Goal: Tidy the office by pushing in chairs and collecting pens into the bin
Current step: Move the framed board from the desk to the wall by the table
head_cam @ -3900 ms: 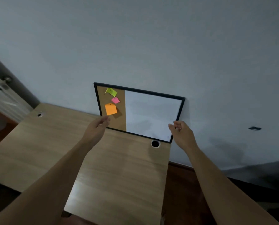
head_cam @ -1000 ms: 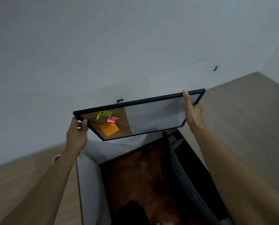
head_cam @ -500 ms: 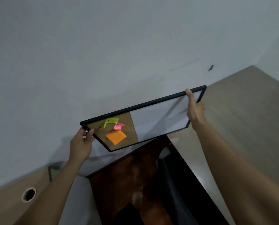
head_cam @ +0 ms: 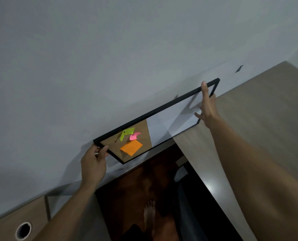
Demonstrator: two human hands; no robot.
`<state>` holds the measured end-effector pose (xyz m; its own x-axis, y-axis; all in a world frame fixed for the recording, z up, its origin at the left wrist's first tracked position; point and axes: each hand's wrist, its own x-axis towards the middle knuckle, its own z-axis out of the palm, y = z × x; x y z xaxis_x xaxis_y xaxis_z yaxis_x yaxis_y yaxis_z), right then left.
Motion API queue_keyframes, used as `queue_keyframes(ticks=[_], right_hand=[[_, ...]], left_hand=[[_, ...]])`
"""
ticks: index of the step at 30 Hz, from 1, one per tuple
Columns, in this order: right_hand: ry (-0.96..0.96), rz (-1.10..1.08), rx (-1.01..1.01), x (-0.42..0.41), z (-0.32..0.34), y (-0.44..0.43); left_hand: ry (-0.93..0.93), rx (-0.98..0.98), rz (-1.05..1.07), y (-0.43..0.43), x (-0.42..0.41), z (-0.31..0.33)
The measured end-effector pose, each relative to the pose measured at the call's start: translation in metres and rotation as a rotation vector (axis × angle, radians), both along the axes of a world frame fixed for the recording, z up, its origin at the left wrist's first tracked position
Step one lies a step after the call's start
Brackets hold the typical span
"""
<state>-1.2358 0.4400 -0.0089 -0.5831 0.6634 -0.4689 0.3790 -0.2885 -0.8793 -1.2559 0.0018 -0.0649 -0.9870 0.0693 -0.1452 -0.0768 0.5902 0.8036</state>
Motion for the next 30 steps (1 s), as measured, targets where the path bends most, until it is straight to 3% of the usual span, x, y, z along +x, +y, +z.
queue_keyframes(ticks=[7, 16, 25, 30], right_hand=[[0.082, 0.317, -0.006, -0.007, -0.001, -0.032], [0.001, 0.479, 0.049, 0.0, -0.031, -0.109], [-0.02, 0.498, 0.108, -0.005, -0.035, -0.103], [-0.036, 0.469, 0.108, -0.012, -0.039, -0.08]], left_hand=[[0.045, 0.029, 0.061, 0.014, -0.013, -0.007], [0.086, 0.097, 0.009, 0.065, -0.029, -0.007], [-0.163, 0.172, -0.013, 0.099, -0.003, -0.013], [-0.209, 0.208, 0.006, 0.108, -0.003, -0.02]])
